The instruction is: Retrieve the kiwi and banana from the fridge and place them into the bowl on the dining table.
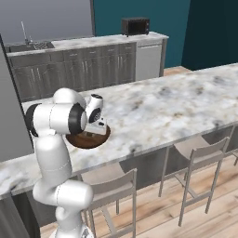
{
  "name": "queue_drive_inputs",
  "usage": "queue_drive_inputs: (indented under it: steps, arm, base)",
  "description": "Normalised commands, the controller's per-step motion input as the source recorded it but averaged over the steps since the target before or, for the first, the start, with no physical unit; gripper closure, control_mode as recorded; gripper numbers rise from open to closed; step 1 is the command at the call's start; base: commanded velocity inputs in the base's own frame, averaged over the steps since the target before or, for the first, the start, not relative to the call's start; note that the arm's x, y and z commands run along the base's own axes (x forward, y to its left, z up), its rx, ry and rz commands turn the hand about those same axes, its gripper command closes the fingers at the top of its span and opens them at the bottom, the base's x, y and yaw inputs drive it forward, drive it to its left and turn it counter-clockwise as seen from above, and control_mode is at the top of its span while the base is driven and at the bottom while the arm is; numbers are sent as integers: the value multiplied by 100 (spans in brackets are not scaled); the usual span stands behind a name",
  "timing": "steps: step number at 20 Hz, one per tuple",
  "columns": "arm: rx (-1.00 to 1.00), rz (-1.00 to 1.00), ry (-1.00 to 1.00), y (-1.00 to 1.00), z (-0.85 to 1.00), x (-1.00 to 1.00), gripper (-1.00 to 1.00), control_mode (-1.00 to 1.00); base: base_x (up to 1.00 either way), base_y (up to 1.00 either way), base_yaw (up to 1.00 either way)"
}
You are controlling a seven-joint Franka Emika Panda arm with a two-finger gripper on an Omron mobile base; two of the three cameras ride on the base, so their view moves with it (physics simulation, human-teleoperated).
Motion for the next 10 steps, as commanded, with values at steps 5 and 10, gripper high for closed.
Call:
queue_drive_inputs:
  steps: [5,10]
  arm:
    - [0,0,0,0,14,-22,-100,-100]
    - [0,0,-3,0,32,-21,-100,-100]
  base:
    - [0,0,0]
    - [0,0,0]
